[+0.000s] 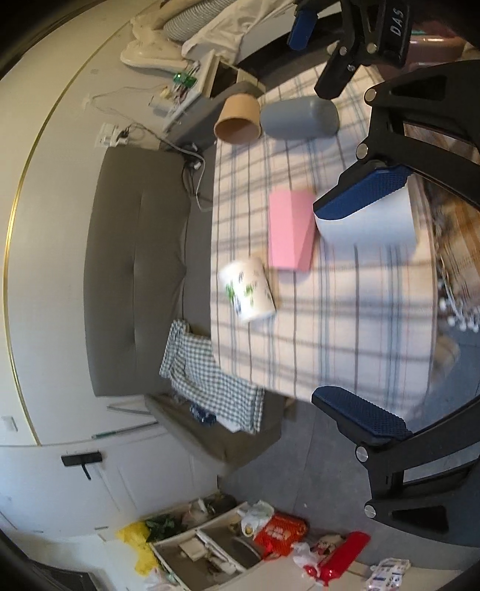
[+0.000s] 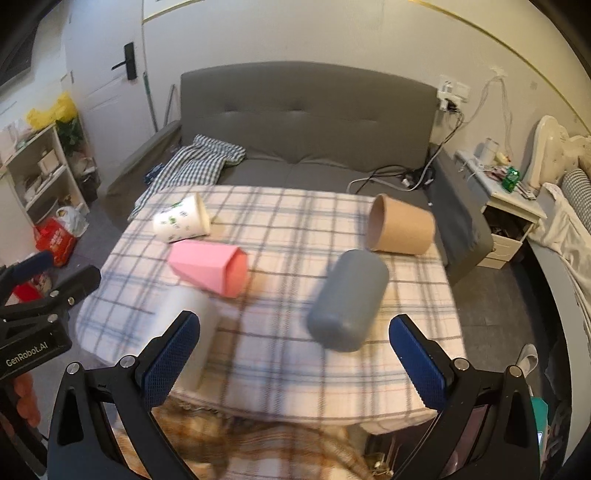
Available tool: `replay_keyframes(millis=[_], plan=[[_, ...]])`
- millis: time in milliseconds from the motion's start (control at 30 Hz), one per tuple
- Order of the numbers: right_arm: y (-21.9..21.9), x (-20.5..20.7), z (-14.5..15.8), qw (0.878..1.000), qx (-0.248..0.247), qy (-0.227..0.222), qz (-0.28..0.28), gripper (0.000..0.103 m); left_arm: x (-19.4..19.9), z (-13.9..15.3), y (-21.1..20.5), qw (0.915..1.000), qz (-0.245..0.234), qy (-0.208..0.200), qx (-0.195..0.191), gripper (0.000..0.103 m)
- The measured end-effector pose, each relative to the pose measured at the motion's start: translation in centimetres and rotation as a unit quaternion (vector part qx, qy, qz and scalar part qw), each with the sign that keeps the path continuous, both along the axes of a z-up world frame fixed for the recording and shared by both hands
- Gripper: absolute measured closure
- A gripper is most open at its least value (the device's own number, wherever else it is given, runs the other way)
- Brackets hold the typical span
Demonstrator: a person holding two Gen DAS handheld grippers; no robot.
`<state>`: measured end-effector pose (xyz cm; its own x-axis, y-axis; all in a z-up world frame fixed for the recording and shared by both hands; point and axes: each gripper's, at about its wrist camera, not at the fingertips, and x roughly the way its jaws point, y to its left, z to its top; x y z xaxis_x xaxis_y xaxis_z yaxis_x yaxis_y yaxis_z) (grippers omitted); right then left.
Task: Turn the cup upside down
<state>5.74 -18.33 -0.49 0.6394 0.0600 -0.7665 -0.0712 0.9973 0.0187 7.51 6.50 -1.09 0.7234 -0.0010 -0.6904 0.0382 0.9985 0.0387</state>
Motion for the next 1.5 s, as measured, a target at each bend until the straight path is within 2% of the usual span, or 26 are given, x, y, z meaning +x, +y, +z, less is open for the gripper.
replay_keyframes(millis=[400,567,900,1033,1067,1200,1267,1367,1500], plan=[[5.4,1.3,-0.6,0.998,-0.004,0.049,0.039,0.0,-0.3,-2.0,5.0,0.999,0.039,0.02,-0.014,0.009],[7.2,3.0,-1.9,0.994,0.004,0.096,0.052,0.0,0.3,-3.4,6.6,0.9976,0.054,0.034,-0.028,0.009],[10.7,9.1,-7.5,0.975,0.007,0.216,0.058,0.0,1.2,-6.4,8.2,0.9946,0.065,0.072,-0.036,0.009],[11.0,11.2,-9.9,0.965,0.004,0.257,0.046,0.004,1.6,-7.3,8.6,0.9933,0.07,0.084,-0.039,0.009],[10.9,11.6,-10.6,0.962,0.005,0.269,0.039,0.009,1.7,-7.4,8.7,0.993,0.071,0.086,-0.04,0.009],[10.7,12.3,-12.0,0.956,0.014,0.293,0.033,0.016,1.9,-7.9,8.9,0.9921,0.073,0.093,-0.043,0.009],[10.4,12.3,-12.2,0.952,0.042,0.302,0.035,0.028,1.9,-8.0,8.8,0.9919,0.073,0.095,-0.042,0.009],[10.3,12.2,-11.6,0.955,0.041,0.292,0.04,0.029,1.8,-7.6,8.6,0.9923,0.072,0.093,-0.038,0.009],[9.9,11.6,-8.5,0.965,0.063,0.25,0.053,0.03,1.6,-6.9,8.3,0.9929,0.073,0.086,-0.037,0.009]])
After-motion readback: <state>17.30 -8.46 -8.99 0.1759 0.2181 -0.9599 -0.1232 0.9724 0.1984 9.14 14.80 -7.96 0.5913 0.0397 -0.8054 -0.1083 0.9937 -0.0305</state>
